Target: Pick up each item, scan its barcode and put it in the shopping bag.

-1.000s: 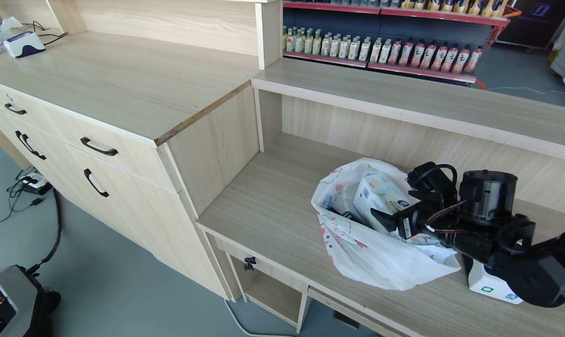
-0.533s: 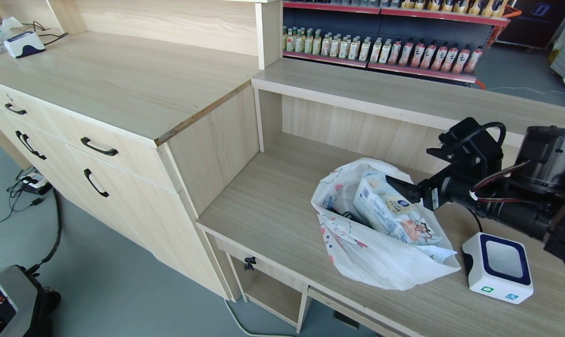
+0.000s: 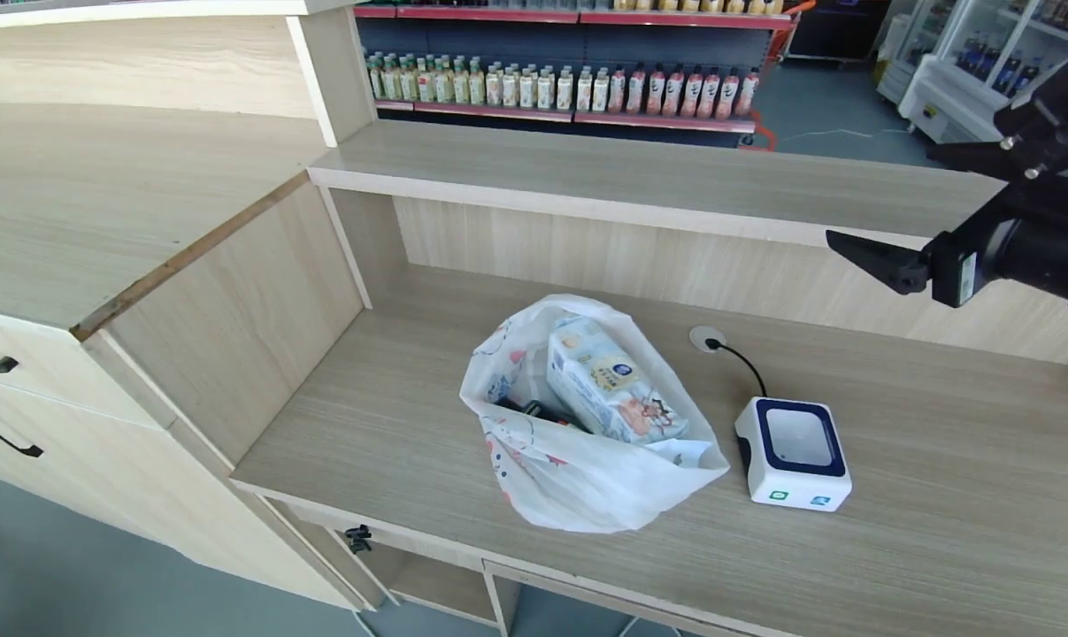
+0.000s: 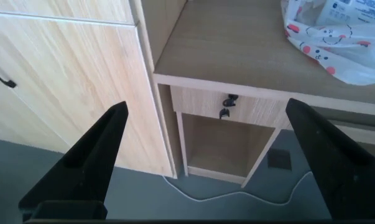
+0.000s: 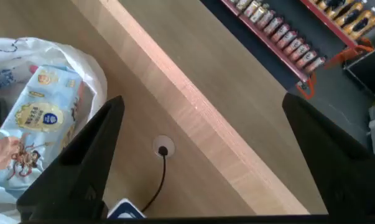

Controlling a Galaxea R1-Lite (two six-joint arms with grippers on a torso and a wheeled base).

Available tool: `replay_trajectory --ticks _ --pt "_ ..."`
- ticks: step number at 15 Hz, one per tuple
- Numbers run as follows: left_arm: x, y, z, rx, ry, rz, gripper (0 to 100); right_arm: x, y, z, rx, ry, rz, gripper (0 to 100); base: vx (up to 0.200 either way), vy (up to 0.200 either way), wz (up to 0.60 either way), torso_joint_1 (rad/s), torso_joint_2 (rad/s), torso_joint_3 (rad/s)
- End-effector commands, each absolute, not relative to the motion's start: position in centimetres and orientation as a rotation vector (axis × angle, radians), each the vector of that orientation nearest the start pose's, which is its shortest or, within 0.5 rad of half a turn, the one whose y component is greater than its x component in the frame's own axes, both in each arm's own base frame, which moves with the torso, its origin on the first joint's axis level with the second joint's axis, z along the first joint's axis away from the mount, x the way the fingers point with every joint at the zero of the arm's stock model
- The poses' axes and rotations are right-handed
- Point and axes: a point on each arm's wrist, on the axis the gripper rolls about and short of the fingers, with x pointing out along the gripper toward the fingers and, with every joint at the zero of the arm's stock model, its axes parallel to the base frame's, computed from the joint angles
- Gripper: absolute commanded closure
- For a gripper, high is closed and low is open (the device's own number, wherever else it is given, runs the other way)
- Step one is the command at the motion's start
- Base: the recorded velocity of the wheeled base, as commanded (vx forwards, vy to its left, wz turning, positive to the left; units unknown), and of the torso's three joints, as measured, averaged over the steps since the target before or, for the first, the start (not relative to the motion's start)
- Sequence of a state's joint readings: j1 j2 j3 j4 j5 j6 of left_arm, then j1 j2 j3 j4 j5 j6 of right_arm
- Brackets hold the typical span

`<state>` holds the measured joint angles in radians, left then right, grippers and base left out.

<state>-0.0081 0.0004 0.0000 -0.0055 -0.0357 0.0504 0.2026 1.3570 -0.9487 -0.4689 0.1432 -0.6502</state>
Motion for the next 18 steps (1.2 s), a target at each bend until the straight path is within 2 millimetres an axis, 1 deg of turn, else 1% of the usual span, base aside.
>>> replay_trajectory --ticks 1,2,3,4,5,6,7,8,9,10,12,14,15,17,18 --pt "-2.3 -0.1 7.6 0.049 -0.007 -0.044 0 17.9 3.9 33.7 -0.628 -0.208 0.231 0 0.000 0.000 -0.60 0.002 0.01 0.002" --pt "-2.3 -0.1 7.6 0.051 -0.007 -0.044 0 16.6 3.3 34.1 -0.579 -0.155 0.190 0 0.000 0.000 -0.60 0.012 0.00 0.002" --pt "-2.3 -0.1 7.6 0.049 -0.007 -0.043 0 15.7 2.3 34.2 -0.528 -0.091 0.104 0 0.000 0.000 -0.60 0.002 0.00 0.002" --pt "-2.3 -0.1 7.6 0.051 -0.007 -0.044 0 14.8 1.0 33.8 -0.476 -0.012 0.008 0 0.000 0.000 -0.60 0.002 0.00 0.002" --pt "-2.3 -0.1 7.6 0.049 -0.007 -0.044 0 13.0 -0.4 32.3 -0.399 0.086 -0.068 0 0.000 0.000 0.00 0.000 0.00 0.000" --pt "-2.3 -0.1 7.6 0.051 -0.007 -0.043 0 11.1 -1.4 30.5 -0.358 0.150 -0.153 0 0.000 0.000 0.00 0.000 0.00 0.000" --pt "-2.3 -0.1 7.6 0.049 -0.007 -0.044 0 9.4 -2.0 28.5 -0.292 0.183 -0.232 0 0.000 0.000 0.00 0.000 0.00 0.000" --pt "-2.3 -0.1 7.6 0.049 -0.007 -0.044 0 8.6 -2.0 27.5 -0.244 0.191 -0.255 0 0.000 0.000 0.00 0.000 0.00 0.000" --pt "-2.3 -0.1 7.6 0.051 -0.007 -0.043 0 5.5 -1.4 23.4 -0.171 0.216 -0.261 0 0.000 0.000 0.00 0.000 0.00 0.000" --pt "-2.3 -0.1 7.6 0.049 -0.007 -0.044 0 4.1 -0.9 20.8 -0.172 0.227 -0.220 0 0.000 0.000 0.00 0.000 0.00 0.000" --pt "-2.3 -0.1 7.6 0.049 -0.007 -0.044 0 1.9 -0.3 16.9 -0.178 0.233 -0.129 0 0.000 0.000 0.00 0.000 0.00 0.000" --pt "-2.3 -0.1 7.6 0.049 -0.007 -0.043 0 0.6 -0.2 15.1 -0.180 0.253 -0.070 0 0.000 0.000 0.00 0.000 0.00 0.000" --pt "-2.3 -0.1 7.6 0.049 -0.007 -0.043 0 0.3 -0.2 13.2 -0.180 0.251 -0.078 0 0.000 0.000 0.00 0.000 0.00 0.000" --pt "-2.3 -0.1 7.6 0.049 -0.007 -0.044 0 -0.2 -0.1 8.8 -0.183 0.164 -0.110 0 0.000 0.000 0.00 0.000 0.00 0.000" --pt "-2.3 -0.1 7.6 0.049 -0.007 -0.043 0 -0.9 -0.1 8.2 -0.176 0.153 -0.104 0 0.000 0.000 0.00 0.000 0.00 0.000"
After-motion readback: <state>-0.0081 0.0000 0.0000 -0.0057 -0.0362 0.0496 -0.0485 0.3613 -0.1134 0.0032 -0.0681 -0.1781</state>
